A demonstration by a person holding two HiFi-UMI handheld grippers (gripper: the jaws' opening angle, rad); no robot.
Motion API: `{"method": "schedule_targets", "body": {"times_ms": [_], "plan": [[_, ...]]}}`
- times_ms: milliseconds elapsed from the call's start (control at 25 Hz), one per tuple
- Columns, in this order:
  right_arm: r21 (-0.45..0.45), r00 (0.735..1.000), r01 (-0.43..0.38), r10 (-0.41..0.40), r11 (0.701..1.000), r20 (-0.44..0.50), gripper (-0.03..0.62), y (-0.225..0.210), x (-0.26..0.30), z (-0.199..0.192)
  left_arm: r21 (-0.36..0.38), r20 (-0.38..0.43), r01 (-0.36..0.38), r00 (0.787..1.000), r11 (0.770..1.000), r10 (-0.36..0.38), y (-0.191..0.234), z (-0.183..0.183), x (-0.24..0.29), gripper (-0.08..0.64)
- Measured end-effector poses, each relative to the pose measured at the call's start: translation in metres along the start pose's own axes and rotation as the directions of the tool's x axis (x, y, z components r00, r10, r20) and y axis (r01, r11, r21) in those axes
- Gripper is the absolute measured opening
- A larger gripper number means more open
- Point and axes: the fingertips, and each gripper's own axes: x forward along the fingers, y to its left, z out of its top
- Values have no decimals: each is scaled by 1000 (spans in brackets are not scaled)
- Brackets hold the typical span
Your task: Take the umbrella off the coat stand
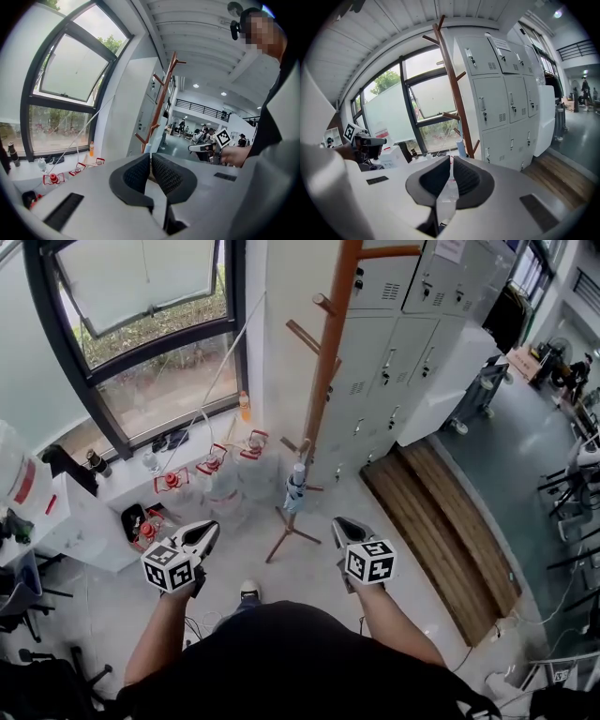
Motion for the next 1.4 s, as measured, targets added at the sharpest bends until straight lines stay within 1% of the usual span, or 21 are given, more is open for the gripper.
{"method": "schedule_targets", "body": {"times_ms": [280, 680, 1040, 1400], "plan": [[2, 1000, 21, -21, 1000, -1, 23, -4, 28, 19, -4, -20, 22, 1000, 1000, -22, 31, 16, 19, 32], [10, 999, 37, -37, 999, -4, 15, -16, 69, 34, -15, -43, 36, 998, 999, -37, 63, 21, 36, 32], [12, 999, 37, -37, 999, -15, 57, -31, 121, 45, -38, -57, 17, 998, 999, -19, 94, 18, 48, 32], [17, 1000, 15, -15, 1000, -21, 71, -44, 164, 55, -39, -84, 13, 996, 999, -16, 112, 18, 73, 32]]}}
